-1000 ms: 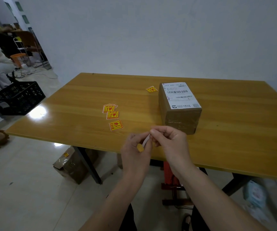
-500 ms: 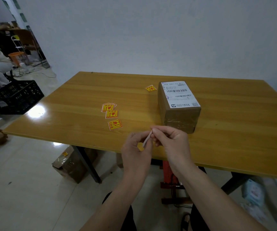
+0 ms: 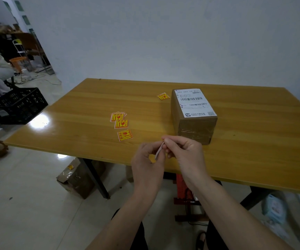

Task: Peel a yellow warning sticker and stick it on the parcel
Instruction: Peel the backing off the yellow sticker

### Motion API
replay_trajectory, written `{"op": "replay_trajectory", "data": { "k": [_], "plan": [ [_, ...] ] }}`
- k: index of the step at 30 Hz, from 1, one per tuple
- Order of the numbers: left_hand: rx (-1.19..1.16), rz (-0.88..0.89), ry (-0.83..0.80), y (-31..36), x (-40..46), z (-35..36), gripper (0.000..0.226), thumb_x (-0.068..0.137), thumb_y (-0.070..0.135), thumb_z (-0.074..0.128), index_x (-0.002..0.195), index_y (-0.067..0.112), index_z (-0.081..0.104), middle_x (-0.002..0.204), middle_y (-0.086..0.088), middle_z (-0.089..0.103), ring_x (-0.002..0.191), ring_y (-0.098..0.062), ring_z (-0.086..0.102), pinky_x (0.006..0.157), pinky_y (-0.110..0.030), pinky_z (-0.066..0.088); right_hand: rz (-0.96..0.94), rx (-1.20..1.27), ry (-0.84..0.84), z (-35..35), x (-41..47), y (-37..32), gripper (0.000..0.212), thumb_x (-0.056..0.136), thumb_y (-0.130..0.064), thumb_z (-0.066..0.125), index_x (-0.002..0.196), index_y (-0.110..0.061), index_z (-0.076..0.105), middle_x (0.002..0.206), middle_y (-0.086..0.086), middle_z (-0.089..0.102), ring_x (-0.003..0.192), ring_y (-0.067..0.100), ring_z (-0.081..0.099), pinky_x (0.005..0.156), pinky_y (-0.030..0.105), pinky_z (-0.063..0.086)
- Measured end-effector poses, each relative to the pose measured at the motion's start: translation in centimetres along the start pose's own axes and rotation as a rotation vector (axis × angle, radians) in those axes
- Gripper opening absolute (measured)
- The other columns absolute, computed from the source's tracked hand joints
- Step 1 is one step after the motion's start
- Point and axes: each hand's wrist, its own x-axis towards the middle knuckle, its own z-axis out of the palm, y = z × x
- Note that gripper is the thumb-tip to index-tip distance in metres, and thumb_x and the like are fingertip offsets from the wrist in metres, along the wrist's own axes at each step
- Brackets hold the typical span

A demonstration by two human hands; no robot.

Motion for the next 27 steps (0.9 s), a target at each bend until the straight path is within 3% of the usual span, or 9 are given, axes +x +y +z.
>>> {"op": "replay_trajectory", "data": {
  "k": [15, 18, 23, 27],
  "plan": [
    [-0.008, -0.021, 0.029, 0.3, 0.0, -0.1, 0.016, 0.084, 0.015, 0.067, 0.082, 0.031, 0.070, 0.086, 0.007, 0.068, 0.083, 0.002, 0.061, 0.069, -0.002, 0.043, -0.022, -0.019, 0.006, 0.3, -0.1, 0.2, 0.012, 0.086, -0.004, 0.062, 0.087, -0.008, 0.073, 0.067, 0.004, 0.065, 0.057, 0.002, 0.057, 0.055, 0.015, 0.049],
    [-0.049, -0.094, 0.025, 0.4, 0.2, -0.2, 0.011, 0.083, 0.018, 0.069, 0.080, 0.028, 0.071, 0.081, 0.009, 0.072, 0.078, 0.001, 0.064, 0.065, -0.003, 0.045, -0.018, -0.044, 0.005, 0.3, -0.1, 0.2, 0.016, 0.088, -0.001, 0.057, 0.094, -0.006, 0.072, 0.069, 0.005, 0.066, 0.059, 0.003, 0.058, 0.057, 0.017, 0.051],
    [-0.283, -0.363, 0.095, 0.3, 1.1, -0.7, 0.013, 0.084, 0.009, 0.067, 0.080, 0.021, 0.071, 0.077, 0.009, 0.071, 0.062, 0.007, 0.063, 0.053, -0.004, 0.047, -0.012, -0.066, 0.145, -0.3, 0.4, 0.7, 0.018, 0.089, -0.004, 0.056, 0.096, -0.016, 0.067, 0.074, 0.004, 0.065, 0.065, 0.008, 0.058, 0.062, 0.022, 0.049],
    [-0.340, -0.358, 0.092, 0.3, 1.4, -0.9, 0.009, 0.087, 0.010, 0.063, 0.090, 0.015, 0.070, 0.081, 0.008, 0.070, 0.061, 0.011, 0.061, 0.054, -0.004, 0.047, 0.022, -0.161, 0.108, -0.5, 0.4, 0.8, 0.010, 0.084, -0.017, 0.066, 0.093, -0.019, 0.070, 0.074, -0.003, 0.060, 0.068, 0.010, 0.052, 0.065, 0.025, 0.045]
  ]
}}
